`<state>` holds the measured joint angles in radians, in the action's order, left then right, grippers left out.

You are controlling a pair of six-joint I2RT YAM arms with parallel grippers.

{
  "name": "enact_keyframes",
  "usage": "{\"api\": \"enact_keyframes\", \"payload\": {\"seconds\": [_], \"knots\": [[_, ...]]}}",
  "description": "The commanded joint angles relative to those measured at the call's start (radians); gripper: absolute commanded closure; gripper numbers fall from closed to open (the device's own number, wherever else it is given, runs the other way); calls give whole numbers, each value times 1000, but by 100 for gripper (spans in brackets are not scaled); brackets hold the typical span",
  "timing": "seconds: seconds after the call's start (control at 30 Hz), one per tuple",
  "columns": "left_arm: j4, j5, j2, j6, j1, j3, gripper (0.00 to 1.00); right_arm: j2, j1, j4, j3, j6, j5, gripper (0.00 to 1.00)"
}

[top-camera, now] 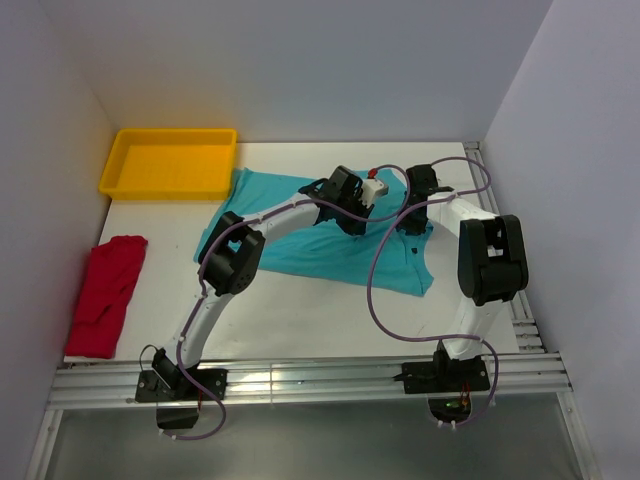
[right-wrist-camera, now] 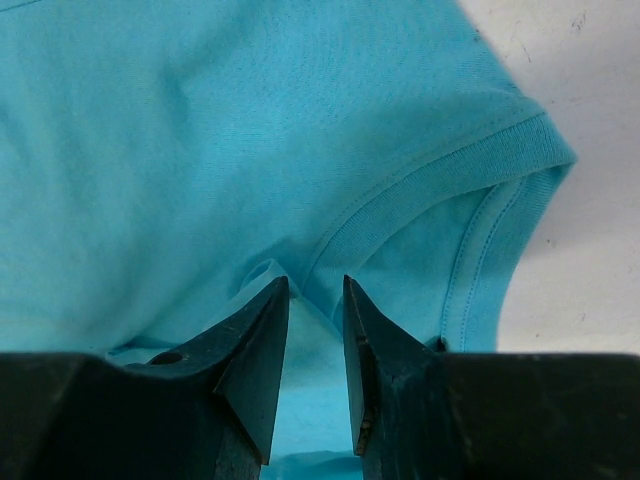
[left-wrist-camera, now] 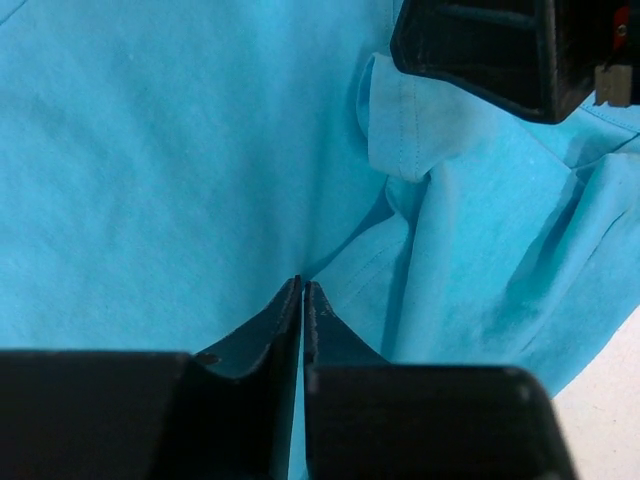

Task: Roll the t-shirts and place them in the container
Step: Fold the tshirt

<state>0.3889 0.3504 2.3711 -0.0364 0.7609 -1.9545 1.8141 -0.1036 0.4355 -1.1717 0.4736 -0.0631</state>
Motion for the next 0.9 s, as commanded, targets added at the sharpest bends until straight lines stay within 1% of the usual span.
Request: {"api": "enact_keyframes", "payload": {"seconds": [0.0,0.07,0.13,0.17,0.27,0.37,0.63,0.77,0.87], "knots": [[16,-1,4,-13,8,-52,89,-50,7,-26,-3,-20,2,64],[22,-11,-1,-20,9,-49,74,-56,7,-24,0,-20,0,64],[21,-14,-7,-28,11,-34,74,-59,8,-24,3,-20,-3,64],[19,-13,-13,-30,11,-26,72,-61,8,-26,6,-21,-1,64],[15,-31,-16,-33,14,-11,74,-62,13,-27,6,-18,2,64],[11,-33,-7,-31,14,-12,75,-64,12,-30,7,-16,11,64],[19,-45,20,-31,18,-40,72,-73,13,-26,9,-21,9,64],[15,-57,19,-40,20,-34,67,-75,15,-20,6,-24,9,64],[15,-62,19,-43,20,-34,67,-76,15,-20,6,-21,12,64]]}}
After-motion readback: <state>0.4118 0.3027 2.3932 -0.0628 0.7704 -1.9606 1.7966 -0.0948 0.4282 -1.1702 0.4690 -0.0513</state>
